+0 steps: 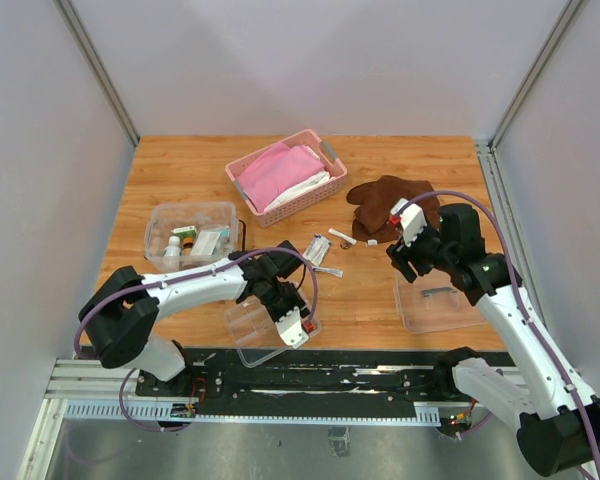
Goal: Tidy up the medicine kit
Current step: Place the pill bottle in the medicine box compartment.
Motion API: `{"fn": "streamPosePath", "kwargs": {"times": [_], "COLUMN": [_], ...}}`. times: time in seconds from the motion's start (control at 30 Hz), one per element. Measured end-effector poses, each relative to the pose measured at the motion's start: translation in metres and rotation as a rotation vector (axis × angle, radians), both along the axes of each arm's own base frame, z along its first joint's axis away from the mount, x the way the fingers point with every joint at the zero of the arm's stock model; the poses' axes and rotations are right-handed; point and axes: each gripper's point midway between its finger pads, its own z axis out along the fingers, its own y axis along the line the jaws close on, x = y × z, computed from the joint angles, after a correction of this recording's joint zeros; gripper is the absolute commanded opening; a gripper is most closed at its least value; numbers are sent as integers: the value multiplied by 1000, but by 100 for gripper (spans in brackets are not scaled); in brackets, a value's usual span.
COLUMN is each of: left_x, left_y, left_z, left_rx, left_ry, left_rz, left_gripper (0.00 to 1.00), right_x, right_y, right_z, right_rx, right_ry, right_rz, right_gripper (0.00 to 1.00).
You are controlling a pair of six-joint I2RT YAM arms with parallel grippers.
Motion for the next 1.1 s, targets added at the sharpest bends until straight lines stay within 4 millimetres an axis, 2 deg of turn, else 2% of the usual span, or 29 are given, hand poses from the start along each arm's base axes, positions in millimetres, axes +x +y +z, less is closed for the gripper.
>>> {"fn": "streamPosePath", "kwargs": {"times": [0.27,0.53,0.7,0.97,1.1], "left_x": [-2,-10,-11,-19,-22], "left_y": [-7,-12,-17,-18,-19], "left_z": [0,-2,1,3,3], "left_rx": [-16,-27,-26,-41,-44], "left_ry": [20,56,82,102,103], "left_rz": [-25,-68,-81,-134,-161], "left_gripper": [43,32,30,33,38], "right_x": [-1,-1,-1,-1,-1], "right_y": [0,0,0,0,-1], "right_z": [-1,-1,-1,-1,-1], "right_rx": [0,-1,-1,-2,-2], "right_ry": [-1,-1,-1,-2,-1], "right_rz": [0,1,1,1,1], "right_gripper": [65,65,65,65,65]}}
